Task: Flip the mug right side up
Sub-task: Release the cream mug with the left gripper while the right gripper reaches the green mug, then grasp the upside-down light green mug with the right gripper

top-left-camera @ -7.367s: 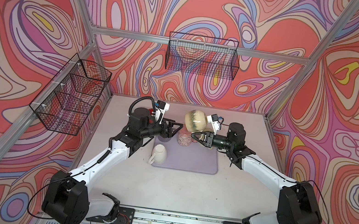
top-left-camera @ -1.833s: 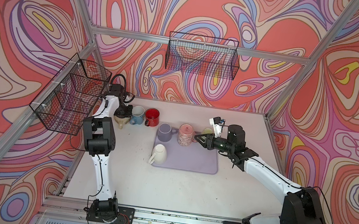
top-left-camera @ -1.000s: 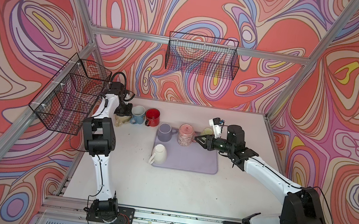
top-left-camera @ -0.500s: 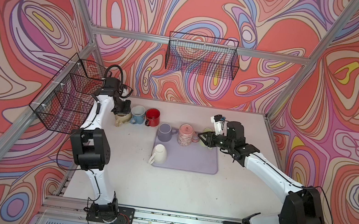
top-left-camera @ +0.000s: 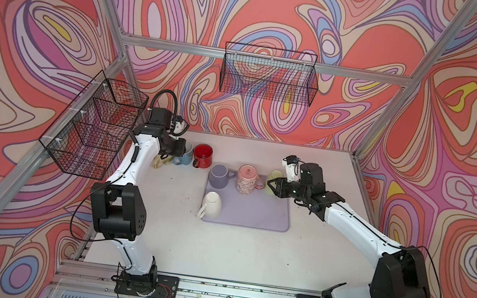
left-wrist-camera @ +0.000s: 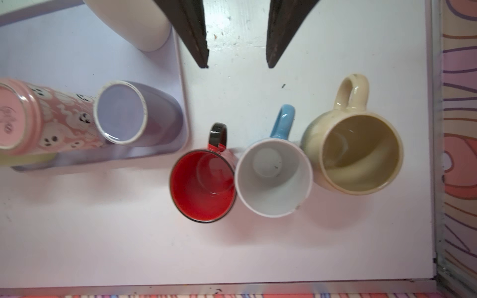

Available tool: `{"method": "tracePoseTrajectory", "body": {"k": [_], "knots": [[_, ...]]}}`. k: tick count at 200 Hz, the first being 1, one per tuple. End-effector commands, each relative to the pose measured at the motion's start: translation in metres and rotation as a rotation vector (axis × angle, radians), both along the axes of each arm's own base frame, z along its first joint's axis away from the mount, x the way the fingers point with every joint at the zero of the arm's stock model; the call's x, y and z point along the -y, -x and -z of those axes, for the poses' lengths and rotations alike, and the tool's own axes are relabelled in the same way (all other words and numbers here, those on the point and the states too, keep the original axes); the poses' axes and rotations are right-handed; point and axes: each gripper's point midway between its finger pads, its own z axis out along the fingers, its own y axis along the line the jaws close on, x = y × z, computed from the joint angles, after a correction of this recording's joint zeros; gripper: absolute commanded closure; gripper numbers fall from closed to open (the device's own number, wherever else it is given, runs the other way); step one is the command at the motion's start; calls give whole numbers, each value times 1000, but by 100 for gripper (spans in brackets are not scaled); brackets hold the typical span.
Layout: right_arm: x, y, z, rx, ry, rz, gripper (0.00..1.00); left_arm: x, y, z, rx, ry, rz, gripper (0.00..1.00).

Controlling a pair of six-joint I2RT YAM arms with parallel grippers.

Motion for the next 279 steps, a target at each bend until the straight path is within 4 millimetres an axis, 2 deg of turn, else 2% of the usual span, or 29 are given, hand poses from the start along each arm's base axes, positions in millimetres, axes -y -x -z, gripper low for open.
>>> {"method": "tracePoseTrajectory", "body": {"k": [1, 31, 44, 73, 90, 129, 144, 165, 168, 172, 240, 279], "knots": [[18, -10, 20, -22, 129, 46, 57, 29, 15, -50, 177, 44, 96, 59], [29, -18, 43, -72, 242, 70, 56, 56, 43, -76, 304, 127, 169, 58], [33, -21, 52, -93, 285, 71, 56, 68, 55, -79, 344, 160, 207, 57], [41, -27, 62, -99, 364, 78, 56, 92, 76, -77, 397, 151, 286, 56], [47, -29, 67, -107, 409, 89, 56, 105, 85, -70, 391, 165, 332, 56], [52, -31, 93, -152, 458, 90, 56, 126, 91, -65, 388, 262, 378, 56], [51, -34, 102, -151, 451, 92, 57, 133, 88, -56, 370, 303, 384, 56], [45, -38, 103, -133, 417, 91, 58, 146, 89, -46, 312, 321, 424, 56], [46, -37, 114, -155, 425, 88, 59, 147, 89, -46, 310, 325, 426, 56], [45, -37, 117, -161, 427, 86, 59, 149, 90, -46, 310, 330, 431, 56], [46, -39, 150, -212, 462, 77, 65, 152, 89, -43, 315, 333, 432, 56], [45, -42, 151, -212, 461, 84, 73, 151, 89, -42, 315, 328, 432, 56]]}}
